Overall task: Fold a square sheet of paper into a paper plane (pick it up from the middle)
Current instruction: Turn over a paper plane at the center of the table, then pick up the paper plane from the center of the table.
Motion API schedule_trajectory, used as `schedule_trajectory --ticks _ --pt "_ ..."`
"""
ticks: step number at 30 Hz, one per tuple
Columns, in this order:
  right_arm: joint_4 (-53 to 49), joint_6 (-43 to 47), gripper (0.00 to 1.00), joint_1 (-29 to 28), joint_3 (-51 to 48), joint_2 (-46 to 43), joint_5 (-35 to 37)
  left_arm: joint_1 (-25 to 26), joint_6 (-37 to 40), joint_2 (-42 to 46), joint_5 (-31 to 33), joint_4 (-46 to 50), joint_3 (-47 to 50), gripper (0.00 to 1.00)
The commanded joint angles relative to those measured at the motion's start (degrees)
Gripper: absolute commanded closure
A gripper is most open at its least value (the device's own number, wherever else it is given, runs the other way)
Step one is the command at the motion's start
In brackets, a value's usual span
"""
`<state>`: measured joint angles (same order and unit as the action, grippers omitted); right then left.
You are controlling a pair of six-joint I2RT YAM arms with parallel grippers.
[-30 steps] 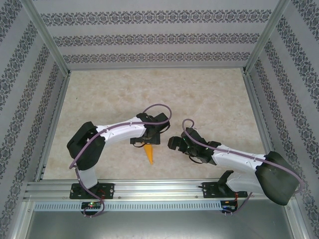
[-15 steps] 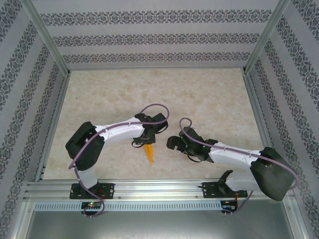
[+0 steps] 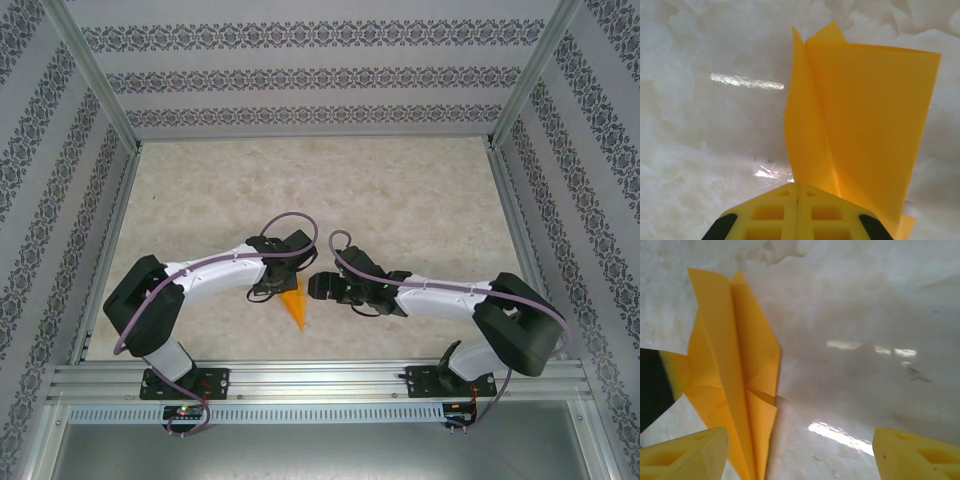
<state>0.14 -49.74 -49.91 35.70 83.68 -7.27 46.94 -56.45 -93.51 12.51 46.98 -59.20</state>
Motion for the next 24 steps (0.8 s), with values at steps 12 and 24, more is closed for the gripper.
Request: schedule_trajectory --ticks 12,24 --pt "15.0 -3.4 0.44 -1.5 4.2 12.7 -10.9 -1.7 1.9 3.9 -1.6 -6.5 3.3 1.00" --pt "19.2 -5.4 0.51 -3.1 4.2 15.8 -11.8 -1.9 1.6 4.8 -1.3 -6.4 4.1 1.00"
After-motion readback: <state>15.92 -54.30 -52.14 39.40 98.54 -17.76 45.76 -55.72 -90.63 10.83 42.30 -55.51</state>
